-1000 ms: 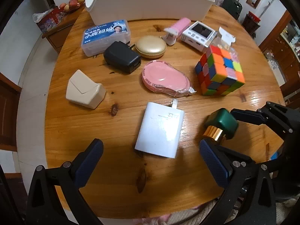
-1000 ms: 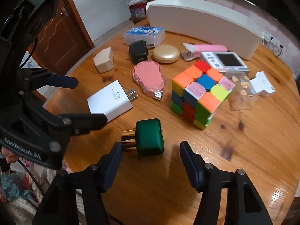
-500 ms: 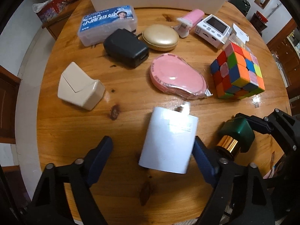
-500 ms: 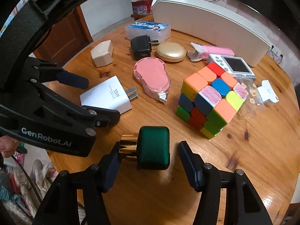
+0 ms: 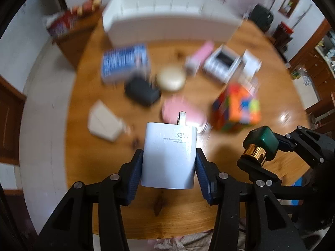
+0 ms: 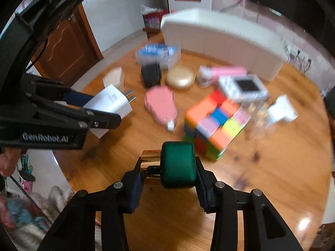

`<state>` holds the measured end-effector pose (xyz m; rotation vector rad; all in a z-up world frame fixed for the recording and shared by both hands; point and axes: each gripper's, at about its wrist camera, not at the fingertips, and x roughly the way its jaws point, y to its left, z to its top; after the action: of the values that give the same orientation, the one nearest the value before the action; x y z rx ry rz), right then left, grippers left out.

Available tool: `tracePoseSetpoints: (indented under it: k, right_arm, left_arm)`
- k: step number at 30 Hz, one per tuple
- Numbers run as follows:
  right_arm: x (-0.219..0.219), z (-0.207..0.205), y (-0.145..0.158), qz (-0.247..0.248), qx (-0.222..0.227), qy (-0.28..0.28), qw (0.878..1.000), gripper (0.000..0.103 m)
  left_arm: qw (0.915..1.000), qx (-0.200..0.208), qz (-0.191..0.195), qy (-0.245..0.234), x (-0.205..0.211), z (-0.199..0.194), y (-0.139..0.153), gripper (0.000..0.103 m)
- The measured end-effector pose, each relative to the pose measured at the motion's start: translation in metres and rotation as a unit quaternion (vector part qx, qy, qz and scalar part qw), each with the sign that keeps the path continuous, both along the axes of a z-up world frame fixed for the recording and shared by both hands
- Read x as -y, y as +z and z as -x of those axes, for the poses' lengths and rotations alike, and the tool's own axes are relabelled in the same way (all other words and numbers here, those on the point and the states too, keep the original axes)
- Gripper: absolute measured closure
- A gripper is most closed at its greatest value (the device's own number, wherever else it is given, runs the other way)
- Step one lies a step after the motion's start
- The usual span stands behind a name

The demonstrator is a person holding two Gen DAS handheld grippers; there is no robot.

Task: Organize rigid objects
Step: 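Carry charger and perfume bottle into the white bin and open both tools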

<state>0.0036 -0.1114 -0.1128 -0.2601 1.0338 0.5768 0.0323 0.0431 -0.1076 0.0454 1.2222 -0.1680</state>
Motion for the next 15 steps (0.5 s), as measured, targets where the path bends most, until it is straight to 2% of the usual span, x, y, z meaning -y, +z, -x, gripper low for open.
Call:
tracePoseSetpoints:
  k: [3, 4, 7, 11, 13, 15]
  right_arm:
    - [0.008, -0.013, 0.044, -0.006, 0.033, -0.011, 0.999, 0.059]
    - [0.011, -0.020, 0.059, -0.007, 0.046, -0.017, 0.999, 0.059]
    - [0.023, -0.046, 0.113, -0.015, 0.083, -0.041, 0.996, 0.059]
    - [0.027, -0.098, 0.176, -0.010, 0.120, -0.073, 0.990, 0.059]
    - [0.027, -0.127, 0.196, -0.002, 0.132, -0.088, 0.987, 0.059]
    - [0.024, -0.163, 0.210, 0.006, 0.139, -0.108, 0.984, 0.059]
  left_arm:
    - [0.9992, 0.040, 0.003, -0.006, 0.003, -0.010, 0.049, 0.051]
    - [0.9982, 0.059, 0.003, -0.010, 0.003, -0.018, 0.071, 0.051]
    - [0.9952, 0.096, 0.003, -0.015, 0.012, -0.053, 0.113, 0.051]
    - [0.9909, 0.134, -0.006, -0.007, 0.021, -0.108, 0.142, 0.051]
    - [0.9896, 0.144, -0.004, 0.007, 0.022, -0.144, 0.151, 0.051]
    - [0.9885, 0.149, -0.004, 0.024, 0.022, -0.171, 0.146, 0.051]
